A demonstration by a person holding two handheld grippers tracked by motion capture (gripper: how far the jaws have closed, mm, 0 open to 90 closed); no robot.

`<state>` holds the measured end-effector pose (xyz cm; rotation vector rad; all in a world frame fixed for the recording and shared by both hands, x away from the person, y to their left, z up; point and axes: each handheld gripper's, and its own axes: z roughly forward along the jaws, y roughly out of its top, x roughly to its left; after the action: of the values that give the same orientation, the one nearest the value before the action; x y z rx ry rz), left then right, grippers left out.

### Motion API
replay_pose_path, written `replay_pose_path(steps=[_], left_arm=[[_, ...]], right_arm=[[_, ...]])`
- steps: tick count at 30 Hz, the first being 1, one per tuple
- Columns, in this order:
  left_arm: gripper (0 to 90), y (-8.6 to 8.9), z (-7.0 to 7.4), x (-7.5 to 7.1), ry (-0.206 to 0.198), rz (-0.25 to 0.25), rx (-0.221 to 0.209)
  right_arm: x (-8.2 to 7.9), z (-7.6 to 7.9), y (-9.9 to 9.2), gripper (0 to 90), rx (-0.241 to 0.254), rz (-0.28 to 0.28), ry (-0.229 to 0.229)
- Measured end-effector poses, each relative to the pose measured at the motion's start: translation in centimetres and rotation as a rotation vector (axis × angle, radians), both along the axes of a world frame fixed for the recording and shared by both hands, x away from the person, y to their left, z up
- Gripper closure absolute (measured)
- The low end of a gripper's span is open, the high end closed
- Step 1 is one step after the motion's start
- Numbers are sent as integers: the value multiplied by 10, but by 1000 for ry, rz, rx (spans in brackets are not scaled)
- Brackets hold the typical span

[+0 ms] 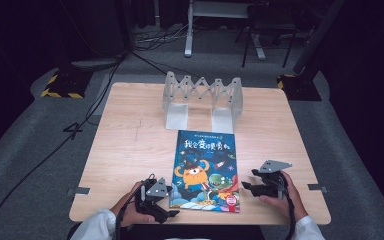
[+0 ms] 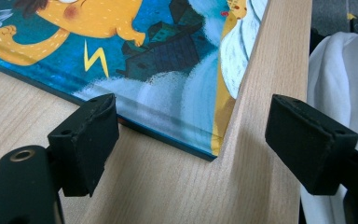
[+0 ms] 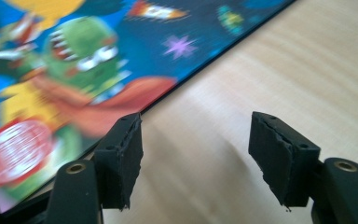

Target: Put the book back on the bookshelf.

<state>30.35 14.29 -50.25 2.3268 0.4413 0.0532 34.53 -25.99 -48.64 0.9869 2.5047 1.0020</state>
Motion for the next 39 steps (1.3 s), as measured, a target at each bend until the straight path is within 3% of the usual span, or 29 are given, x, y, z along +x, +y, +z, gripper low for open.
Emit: replay_pose_path(steps=[5,6,9,10,16,24,28,35,37,39], left_arm=[[183,3,1,-2,-7,9,16],[182,5,2,-3,-5,26,30],[176,11,1,-3,-21,70,32],[173,14,0,-3,-22,90,27],[151,18,-2,-4,-55,117,36],[151,13,-2,-3,-55,122,42],[151,12,-2,-3,-54,117,42],[151,8,-2,-3,-57,107,35],[152,7,-2,-3,-59,100,38],[152,6,-2,-3,-55,100,34]], right_arm=[[-23,7,1,404,7,61,34],[-34,11,3,435,-19,93,70],[-41,13,6,463,-47,120,103],[-49,14,13,485,-113,144,157],[-58,18,25,527,-168,179,215],[-59,21,52,573,-308,212,319],[-53,23,63,602,-378,225,338],[-51,23,72,643,-402,231,306],[-51,23,72,647,-397,233,306],[-52,24,72,651,-410,267,334]])
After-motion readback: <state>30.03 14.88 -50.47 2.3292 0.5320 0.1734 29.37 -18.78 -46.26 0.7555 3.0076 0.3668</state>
